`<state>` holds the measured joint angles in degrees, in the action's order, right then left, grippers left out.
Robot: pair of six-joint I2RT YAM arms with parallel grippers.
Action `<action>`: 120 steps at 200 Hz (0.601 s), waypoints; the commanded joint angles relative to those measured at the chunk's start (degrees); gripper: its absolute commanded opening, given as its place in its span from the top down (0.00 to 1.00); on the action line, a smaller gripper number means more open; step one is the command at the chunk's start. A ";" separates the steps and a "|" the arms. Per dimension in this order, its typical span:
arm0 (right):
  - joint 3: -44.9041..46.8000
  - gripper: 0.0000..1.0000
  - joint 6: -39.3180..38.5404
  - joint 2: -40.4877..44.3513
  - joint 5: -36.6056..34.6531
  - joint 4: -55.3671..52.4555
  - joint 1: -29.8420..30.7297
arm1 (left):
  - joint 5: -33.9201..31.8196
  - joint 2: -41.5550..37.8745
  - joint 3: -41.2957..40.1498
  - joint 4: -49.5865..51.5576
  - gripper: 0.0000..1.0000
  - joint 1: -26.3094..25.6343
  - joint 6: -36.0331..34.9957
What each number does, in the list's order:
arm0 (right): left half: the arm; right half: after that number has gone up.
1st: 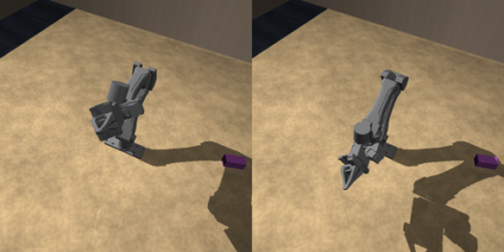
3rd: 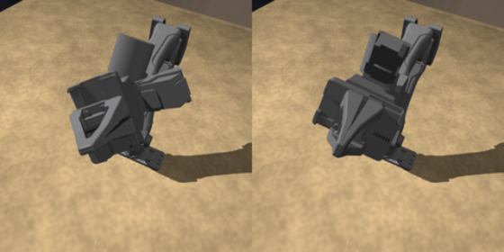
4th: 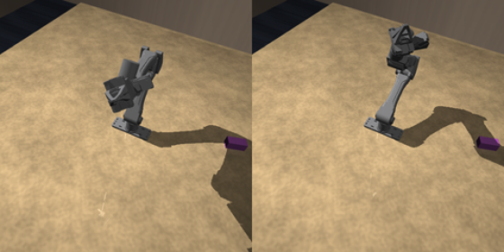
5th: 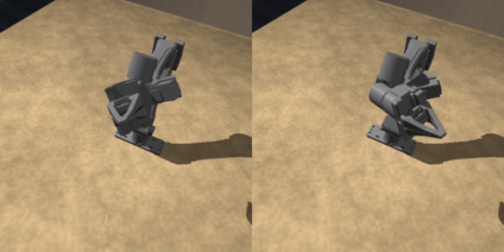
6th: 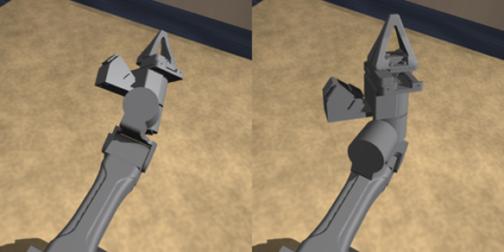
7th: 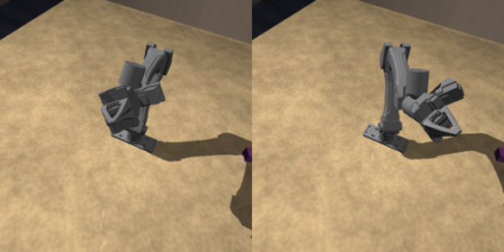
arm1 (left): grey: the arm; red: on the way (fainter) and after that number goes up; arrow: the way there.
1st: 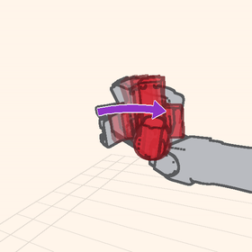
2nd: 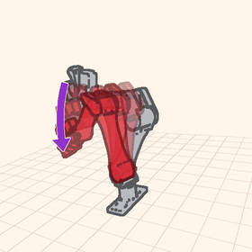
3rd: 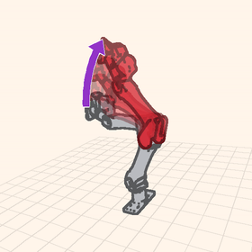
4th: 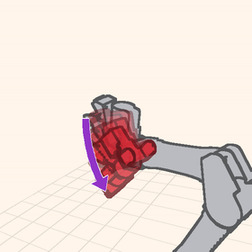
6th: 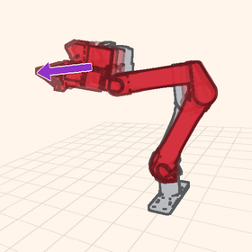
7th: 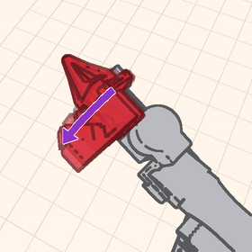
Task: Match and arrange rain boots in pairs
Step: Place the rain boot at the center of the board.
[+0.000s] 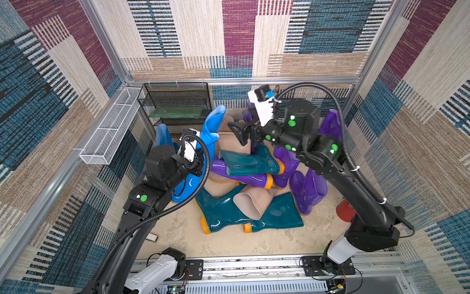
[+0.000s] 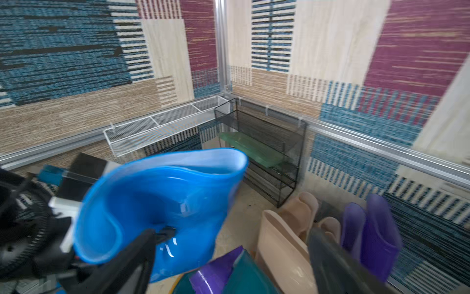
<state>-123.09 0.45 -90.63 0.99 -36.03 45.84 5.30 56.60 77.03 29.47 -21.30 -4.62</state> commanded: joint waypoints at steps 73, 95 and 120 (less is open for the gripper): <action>39.84 0.05 5.01 19.55 34.07 29.79 -10.43 | 33.70 8.65 25.68 12.53 1.00 7.91 11.51; 37.11 0.05 3.31 15.71 38.96 29.25 -10.22 | 40.25 9.54 27.56 12.89 1.00 8.68 13.12; 33.54 0.05 1.93 11.62 47.94 29.17 -10.32 | 46.15 9.69 26.17 11.06 1.00 9.56 15.40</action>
<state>-86.74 4.19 -76.16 38.06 -10.20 35.48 41.25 66.15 103.81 43.94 -12.43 7.20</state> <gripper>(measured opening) 0.952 0.097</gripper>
